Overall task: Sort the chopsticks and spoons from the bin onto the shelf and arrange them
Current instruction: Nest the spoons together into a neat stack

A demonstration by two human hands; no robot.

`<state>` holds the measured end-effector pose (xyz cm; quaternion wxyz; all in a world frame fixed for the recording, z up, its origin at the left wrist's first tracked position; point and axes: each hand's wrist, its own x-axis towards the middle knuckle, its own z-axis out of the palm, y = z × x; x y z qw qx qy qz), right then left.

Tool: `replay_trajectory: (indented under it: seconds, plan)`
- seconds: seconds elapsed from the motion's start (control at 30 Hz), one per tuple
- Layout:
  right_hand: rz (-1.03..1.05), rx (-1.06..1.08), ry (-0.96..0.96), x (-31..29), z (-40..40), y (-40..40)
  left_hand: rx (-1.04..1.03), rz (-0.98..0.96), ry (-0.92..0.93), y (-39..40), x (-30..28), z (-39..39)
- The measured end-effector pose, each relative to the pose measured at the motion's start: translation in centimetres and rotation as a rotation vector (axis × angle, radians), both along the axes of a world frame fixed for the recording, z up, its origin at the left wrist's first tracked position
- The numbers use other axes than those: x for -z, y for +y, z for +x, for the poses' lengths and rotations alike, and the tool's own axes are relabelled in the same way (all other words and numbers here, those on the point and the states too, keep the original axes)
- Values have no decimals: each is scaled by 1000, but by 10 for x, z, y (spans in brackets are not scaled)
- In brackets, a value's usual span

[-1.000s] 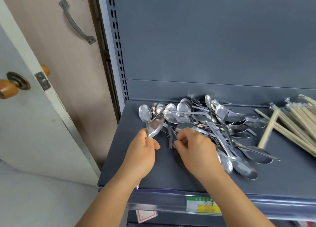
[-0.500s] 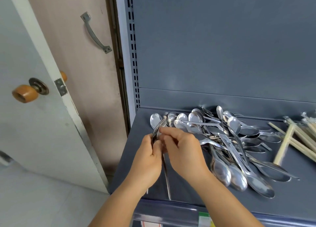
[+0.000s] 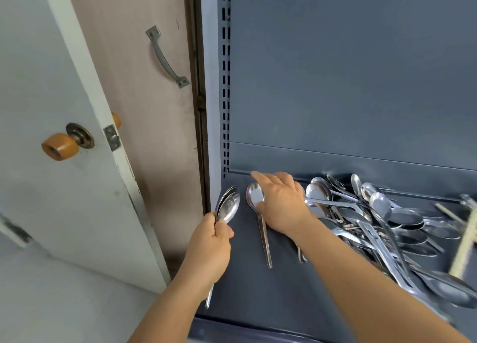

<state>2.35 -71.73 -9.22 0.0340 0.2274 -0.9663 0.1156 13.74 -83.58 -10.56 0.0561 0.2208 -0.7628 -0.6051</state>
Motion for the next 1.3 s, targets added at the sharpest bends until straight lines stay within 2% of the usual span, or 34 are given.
replay_trajectory:
  seconds: [0.13,0.33,0.47,0.67,0.77,0.93,1.13,1.2,1.3]
  plan:
    - [-55,41,-47,3,-19,-4,-6,4,-4,-5,2,-5]
    - [-476,77,-95,0,-17,-2,-32,41,14,-5,2,-13]
    - [-754,120,-261,-15,-3,5,-43,74,26,-2,2,-20]
    - [-938,169,-378,-14,21,13,59,205,40,26,-8,-23]
    - [-908,223,-306,-11,26,24,114,342,16,39,-15,-18]
    - [-869,262,-266,-9,35,40,221,283,-9,53,-13,-12]
    - [-761,248,-144,-15,39,71,168,236,-27,51,-9,-12]
    - [-633,242,-143,-12,42,85,152,255,-29,51,-9,-11]
    - [-319,176,-65,0,45,101,159,265,-24,55,-8,-9]
